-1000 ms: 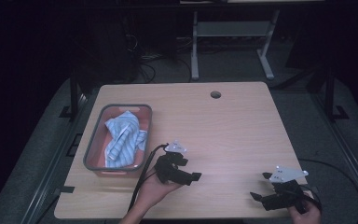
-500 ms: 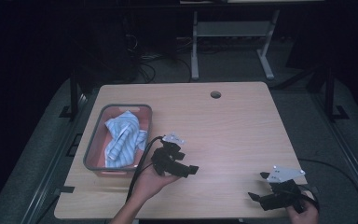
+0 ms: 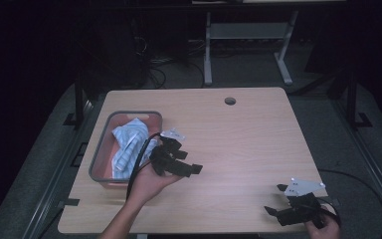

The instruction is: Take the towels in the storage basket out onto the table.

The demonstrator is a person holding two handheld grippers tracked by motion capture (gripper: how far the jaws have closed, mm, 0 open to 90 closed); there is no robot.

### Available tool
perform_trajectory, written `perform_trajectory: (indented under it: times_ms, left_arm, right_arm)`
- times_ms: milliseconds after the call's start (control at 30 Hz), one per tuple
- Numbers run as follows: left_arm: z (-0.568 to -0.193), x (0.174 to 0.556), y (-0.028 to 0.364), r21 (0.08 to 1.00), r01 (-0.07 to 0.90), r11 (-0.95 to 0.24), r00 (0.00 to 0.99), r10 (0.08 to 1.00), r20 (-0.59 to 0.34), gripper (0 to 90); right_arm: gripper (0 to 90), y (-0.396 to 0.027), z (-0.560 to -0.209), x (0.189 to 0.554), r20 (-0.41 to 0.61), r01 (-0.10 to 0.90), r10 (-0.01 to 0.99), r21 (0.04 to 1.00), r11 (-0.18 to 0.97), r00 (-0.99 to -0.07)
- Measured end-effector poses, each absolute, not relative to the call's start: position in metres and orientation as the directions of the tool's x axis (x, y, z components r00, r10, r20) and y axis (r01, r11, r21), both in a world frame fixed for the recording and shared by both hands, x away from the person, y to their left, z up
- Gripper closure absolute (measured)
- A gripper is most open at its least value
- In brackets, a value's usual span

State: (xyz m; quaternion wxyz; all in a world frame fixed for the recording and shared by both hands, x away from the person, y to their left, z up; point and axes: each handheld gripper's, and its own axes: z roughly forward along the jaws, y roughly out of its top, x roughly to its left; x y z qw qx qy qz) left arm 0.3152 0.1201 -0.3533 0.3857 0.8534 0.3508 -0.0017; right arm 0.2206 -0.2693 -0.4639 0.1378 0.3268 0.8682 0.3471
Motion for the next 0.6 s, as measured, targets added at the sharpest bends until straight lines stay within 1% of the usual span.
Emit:
perform_trajectory:
  times_ms: [100,133,200,267,600]
  left_arm:
    - [-0.347,0.320,0.129,0.653,0.618,-0.438,0.736,0.614,-0.285,23.3]
    - [-0.346,0.322,0.133,0.656,0.612,-0.442,0.738,0.617,-0.273,23.4]
    - [-0.344,0.325,0.138,0.651,0.631,-0.421,0.721,0.627,-0.294,23.5]
    - [-0.343,0.328,0.142,0.644,0.639,-0.421,0.714,0.637,-0.291,23.6]
    - [-0.336,0.345,0.157,0.636,0.665,-0.391,0.682,0.665,-0.303,23.7]
  right_arm:
    - [13.8,-0.270,-0.463,0.221,-0.012,0.473,0.664,0.692,0.545,-0.748]
    - [13.9,-0.270,-0.463,0.221,-0.014,0.472,0.664,0.692,0.546,-0.747]
    - [13.8,-0.270,-0.463,0.221,-0.011,0.475,0.665,0.691,0.545,-0.747]
    - [13.8,-0.270,-0.464,0.222,-0.008,0.475,0.664,0.693,0.543,-0.747]
    - [13.8,-0.273,-0.464,0.220,-0.008,0.475,0.669,0.699,0.535,-0.743]
